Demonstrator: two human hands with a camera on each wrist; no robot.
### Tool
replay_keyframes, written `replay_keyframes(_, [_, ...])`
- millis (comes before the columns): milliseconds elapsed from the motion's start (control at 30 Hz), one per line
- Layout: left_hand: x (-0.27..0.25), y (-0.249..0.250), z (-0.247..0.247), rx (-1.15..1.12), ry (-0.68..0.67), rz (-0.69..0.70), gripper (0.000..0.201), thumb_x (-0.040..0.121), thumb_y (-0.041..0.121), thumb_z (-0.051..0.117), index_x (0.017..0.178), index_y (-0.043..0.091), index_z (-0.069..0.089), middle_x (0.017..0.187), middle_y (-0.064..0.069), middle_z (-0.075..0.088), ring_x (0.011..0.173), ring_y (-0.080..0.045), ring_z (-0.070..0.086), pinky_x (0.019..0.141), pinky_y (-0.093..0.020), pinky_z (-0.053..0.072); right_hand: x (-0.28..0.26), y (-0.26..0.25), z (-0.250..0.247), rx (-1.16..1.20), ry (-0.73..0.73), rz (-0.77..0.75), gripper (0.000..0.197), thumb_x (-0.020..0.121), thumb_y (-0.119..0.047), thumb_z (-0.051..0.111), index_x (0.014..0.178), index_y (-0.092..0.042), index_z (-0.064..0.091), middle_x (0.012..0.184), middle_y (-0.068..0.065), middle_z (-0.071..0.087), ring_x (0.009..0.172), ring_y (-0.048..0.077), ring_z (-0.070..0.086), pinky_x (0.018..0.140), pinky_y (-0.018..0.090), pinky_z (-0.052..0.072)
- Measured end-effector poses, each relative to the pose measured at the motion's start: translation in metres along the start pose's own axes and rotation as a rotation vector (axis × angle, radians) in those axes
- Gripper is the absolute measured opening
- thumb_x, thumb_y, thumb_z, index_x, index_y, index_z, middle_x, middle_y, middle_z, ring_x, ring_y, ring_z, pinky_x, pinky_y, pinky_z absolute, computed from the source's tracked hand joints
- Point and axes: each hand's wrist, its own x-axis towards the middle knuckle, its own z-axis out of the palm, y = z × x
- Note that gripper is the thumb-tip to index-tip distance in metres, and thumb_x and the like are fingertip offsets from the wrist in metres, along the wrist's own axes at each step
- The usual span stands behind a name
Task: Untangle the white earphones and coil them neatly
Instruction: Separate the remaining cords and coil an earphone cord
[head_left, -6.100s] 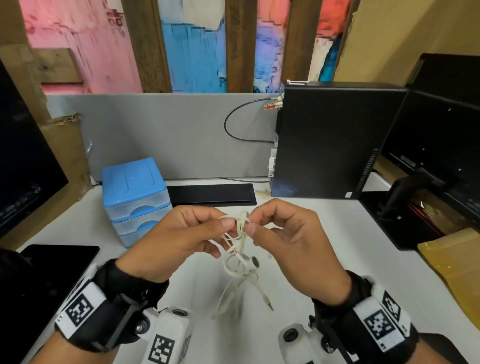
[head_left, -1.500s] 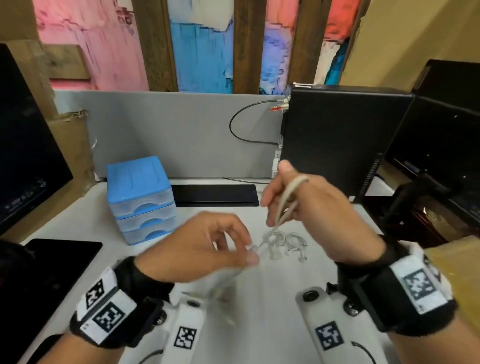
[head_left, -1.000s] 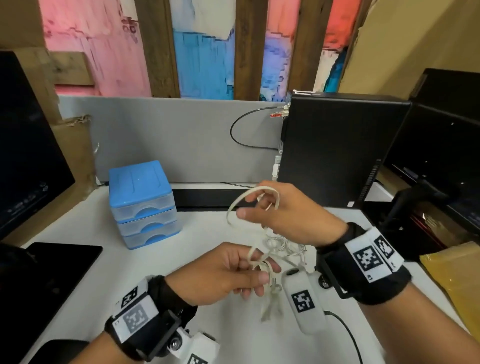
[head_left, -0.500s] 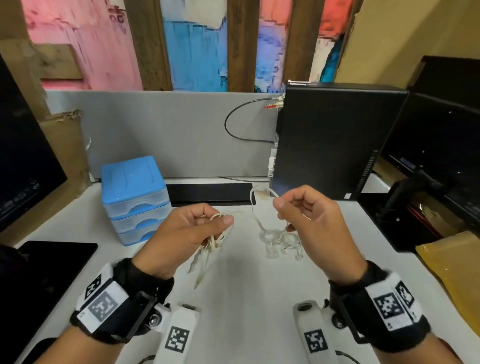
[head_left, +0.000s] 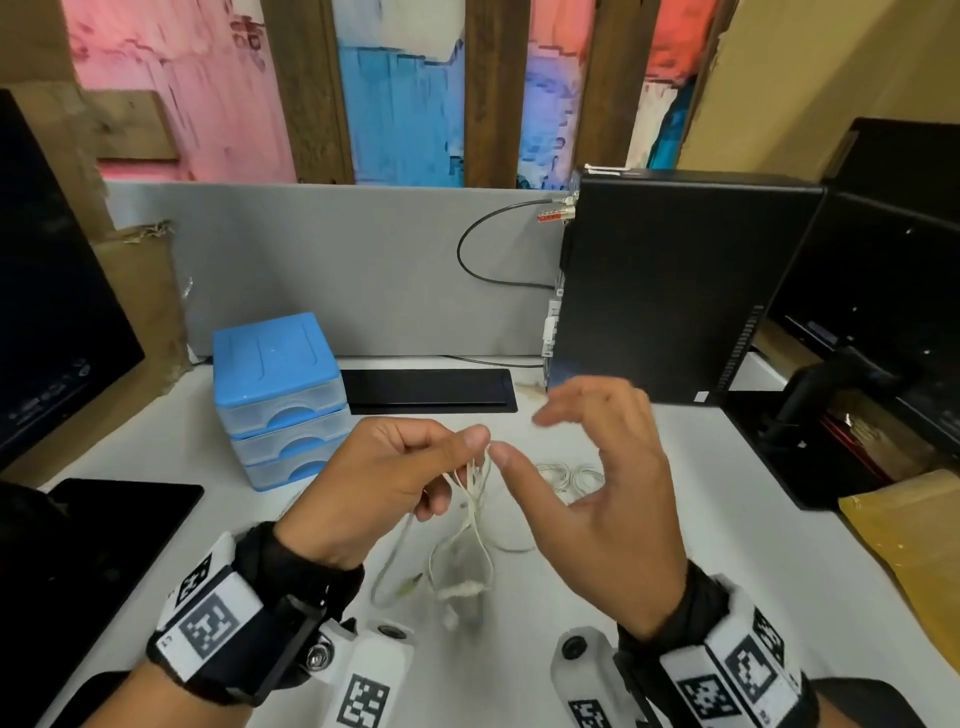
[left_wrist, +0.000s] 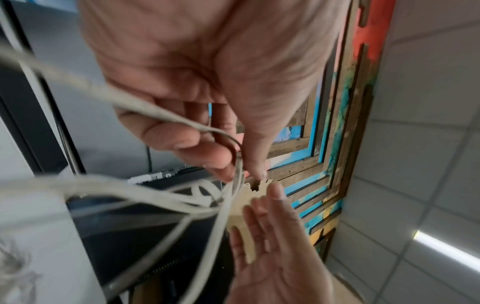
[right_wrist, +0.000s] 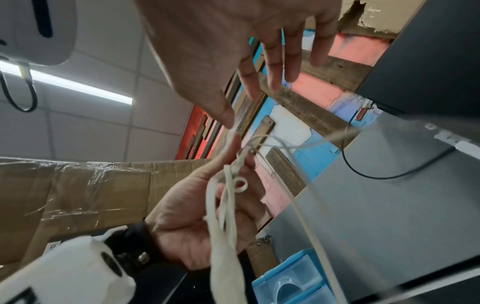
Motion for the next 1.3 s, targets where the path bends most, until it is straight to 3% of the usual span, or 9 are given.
replay_keyframes(100, [-0.004,0.003,0.002,-0.023,0.020,0.009,0.035,0.077,0.038,0.069,0.070,0.004,0.072,0.053,-0.001,0.058,0.043,-0.013,0.047,0.044,-0.020,0.037,-0.004,-0.003,0.001,0.044,-0.086,0.046,0.042,0.077,-0.058,0.072,0.067,-0.019,0.060,0.082,-0.009,0.056,0.091,0.017,0.055,0.076,0.038,0.045])
replay_keyframes(200, [-0.006,0.006,0.005,-0.062,0.042,-0.022,0.040,0.079,0.043,0.067,0.069,0.004,0.073,0.059,-0.010,0.061,0.044,-0.015,0.048,0.046,-0.023,0.038,-0.007,-0.003,0.007,0.034,-0.265,0.139,0.043,0.072,-0.068,0.069,0.070,-0.025,0.067,0.089,-0.014,0.057,0.099,0.012,0.054,0.082,0.035,0.046])
replay_keyframes(400, [0.005,0.000,-0.006,-0.010,0.113,-0.066,0.035,0.082,0.048,0.063,0.069,0.018,0.076,0.070,-0.005,0.069,0.049,-0.016,0.056,0.048,-0.023,0.039,0.005,0.008,0.003,0.358,-0.368,0.301,0.025,0.084,-0.037,0.075,0.070,-0.017,0.069,0.087,-0.010,0.063,0.095,0.015,0.060,0.086,0.023,0.043])
replay_keyframes(500, [0.017,-0.013,-0.026,0.285,0.199,-0.045,0.018,0.088,0.041,0.068,0.102,0.030,0.071,0.100,0.006,0.073,0.082,-0.010,0.068,0.069,-0.022,0.048,0.012,0.013,-0.006,0.344,-0.414,0.326,0.021,0.091,-0.031,0.067,0.075,-0.018,0.071,0.095,-0.012,0.064,0.105,0.012,0.059,0.092,0.023,0.040])
replay_keyframes(567, [0.019,-0.017,-0.032,0.418,0.257,0.022,0.030,0.085,0.036,0.074,0.113,0.035,0.062,0.110,0.012,0.067,0.100,-0.006,0.065,0.085,-0.026,0.052,0.015,0.015,-0.008,0.325,-0.453,0.342,0.027,0.092,-0.039,0.058,0.077,-0.023,0.074,0.103,-0.015,0.064,0.116,0.008,0.055,0.097,0.022,0.037])
replay_keyframes(700, [0.007,0.000,-0.010,0.194,0.005,0.192,0.011,0.082,0.030,0.076,0.090,0.024,0.074,0.090,0.000,0.076,0.083,-0.017,0.070,0.078,-0.028,0.054,0.013,0.020,-0.004,0.426,-0.534,0.354,0.032,0.099,-0.041,0.054,0.084,-0.023,0.077,0.107,-0.012,0.066,0.117,0.012,0.057,0.099,0.028,0.040])
replay_keyframes(833, [-0.004,0.006,0.003,0.188,-0.092,0.220,0.030,0.070,0.045,0.081,0.085,0.019,0.076,0.084,-0.008,0.076,0.078,-0.039,0.067,0.081,-0.054,0.055,0.009,0.021,-0.001,0.499,-0.598,0.343,0.043,0.094,-0.045,0.050,0.094,-0.012,0.076,0.110,0.001,0.065,0.116,0.024,0.056,0.108,0.050,0.039])
replay_keyframes(1067, [0.000,0.006,0.000,0.086,-0.065,0.227,0.015,0.087,0.023,0.066,0.084,0.009,0.061,0.074,-0.003,0.072,0.074,-0.012,0.066,0.072,-0.027,0.052,0.013,0.014,-0.002,0.418,-0.407,0.394,0.020,0.093,-0.027,0.066,0.081,-0.018,0.078,0.094,-0.005,0.065,0.090,0.009,0.062,0.080,0.024,0.047])
replay_keyframes(1300, [0.005,0.000,0.004,-0.176,-0.061,0.104,0.013,0.074,0.024,0.077,0.074,0.019,0.066,0.062,-0.002,0.055,0.054,-0.014,0.054,0.071,-0.040,0.042,0.018,0.010,-0.007,0.691,-0.274,0.616,0.021,0.086,-0.023,0.069,0.074,-0.009,0.062,0.078,0.019,0.072,0.079,0.026,0.069,0.071,0.024,0.050])
